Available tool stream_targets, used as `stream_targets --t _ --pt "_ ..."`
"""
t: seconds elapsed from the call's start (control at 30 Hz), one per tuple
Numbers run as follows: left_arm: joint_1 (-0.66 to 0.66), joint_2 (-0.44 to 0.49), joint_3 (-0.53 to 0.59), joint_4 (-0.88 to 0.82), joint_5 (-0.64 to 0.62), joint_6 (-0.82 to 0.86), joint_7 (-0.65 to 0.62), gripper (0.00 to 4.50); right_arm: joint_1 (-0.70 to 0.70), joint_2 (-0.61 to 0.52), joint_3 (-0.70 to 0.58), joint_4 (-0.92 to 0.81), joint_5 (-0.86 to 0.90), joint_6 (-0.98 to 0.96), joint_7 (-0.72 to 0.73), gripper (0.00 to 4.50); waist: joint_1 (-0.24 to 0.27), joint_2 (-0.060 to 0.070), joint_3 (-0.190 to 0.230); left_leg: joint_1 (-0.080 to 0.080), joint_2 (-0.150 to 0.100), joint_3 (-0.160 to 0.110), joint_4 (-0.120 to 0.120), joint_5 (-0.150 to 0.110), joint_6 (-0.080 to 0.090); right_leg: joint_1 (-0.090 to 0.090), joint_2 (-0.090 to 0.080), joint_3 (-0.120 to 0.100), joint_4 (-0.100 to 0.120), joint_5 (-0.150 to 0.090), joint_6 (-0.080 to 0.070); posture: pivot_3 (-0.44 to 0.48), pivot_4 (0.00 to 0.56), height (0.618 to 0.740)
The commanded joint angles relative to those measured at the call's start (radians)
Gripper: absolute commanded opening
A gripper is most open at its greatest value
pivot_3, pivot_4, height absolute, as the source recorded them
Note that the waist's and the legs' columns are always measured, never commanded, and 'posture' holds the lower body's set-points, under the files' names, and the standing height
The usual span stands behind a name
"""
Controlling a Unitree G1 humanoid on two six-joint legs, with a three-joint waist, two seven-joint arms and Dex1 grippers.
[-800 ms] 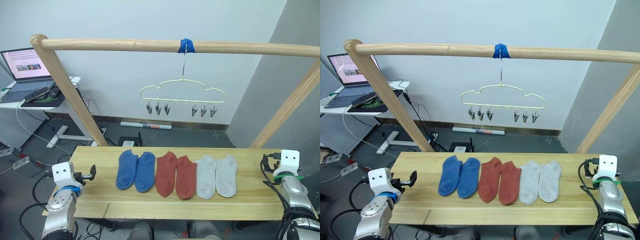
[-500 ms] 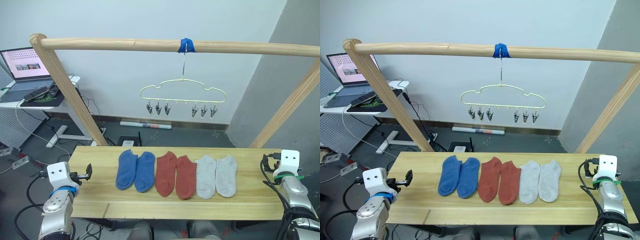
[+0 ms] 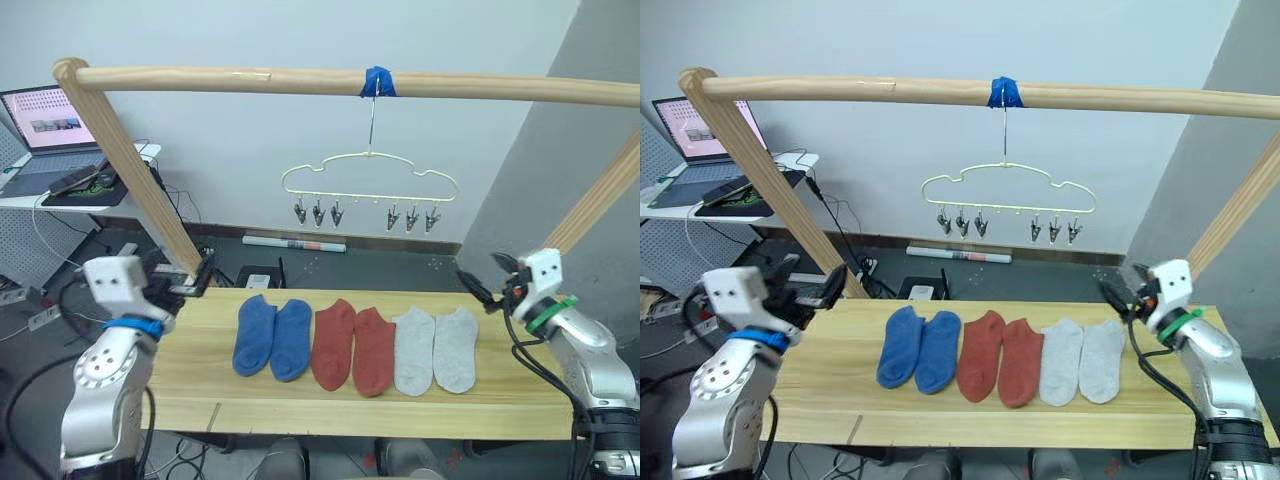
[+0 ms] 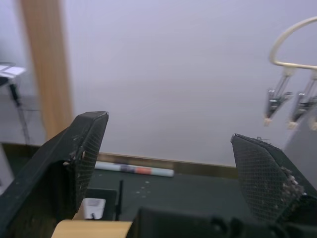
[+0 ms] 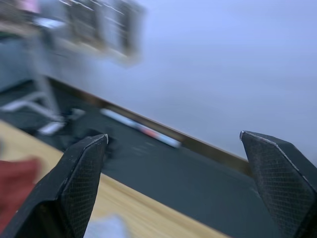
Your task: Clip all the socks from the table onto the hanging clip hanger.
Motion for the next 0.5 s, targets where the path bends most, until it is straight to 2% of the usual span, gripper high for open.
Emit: stream_targets --t 0.03,0.23,0.33,0.5 --pt "-0.087 0.003 -0.026 0.007 0.017 0.003 -0.004 4.47 -0.05 0.002 0.035 -0.125 0.042 0.057 0.047 4.5 -0.001 -0.002 0.002 -0.001 0.0 0.0 0.0 0.0 0.0 -0.001 0.0 0.0 0.0 0.0 0.0 -0.08 0.096 0.74" --pt "-0.257 -0.048 -0.116 0.197 0.052 -0.078 -0.075 4.47 -0.2 0.088 0.185 -0.314 0.106 0.196 0.083 4.5 -0.009 -0.001 0.006 -0.007 0.0 0.0 0.001 0.0 0.0 -0.008 0.001 0.0 0.001 0.004 0.007 -0.108 0.102 0.74" --pt "-0.306 -0.061 -0.124 0.274 0.058 -0.118 -0.104 3.88 -0.247 0.128 0.223 -0.311 0.062 0.209 0.043 4.5 -0.009 -0.003 0.007 -0.008 0.001 0.0 0.0 0.0 -0.001 -0.009 0.001 0.0 0.0 0.004 0.007 -0.127 0.11 0.74" --pt "-0.355 -0.067 -0.141 0.355 0.087 -0.159 -0.122 2.33 -0.271 0.146 0.251 -0.299 0.022 0.211 0.033 4.5 -0.007 -0.003 0.008 -0.014 0.0 -0.001 0.0 -0.001 -0.001 -0.013 0.0 -0.001 0.0 0.004 0.006 -0.135 0.11 0.74"
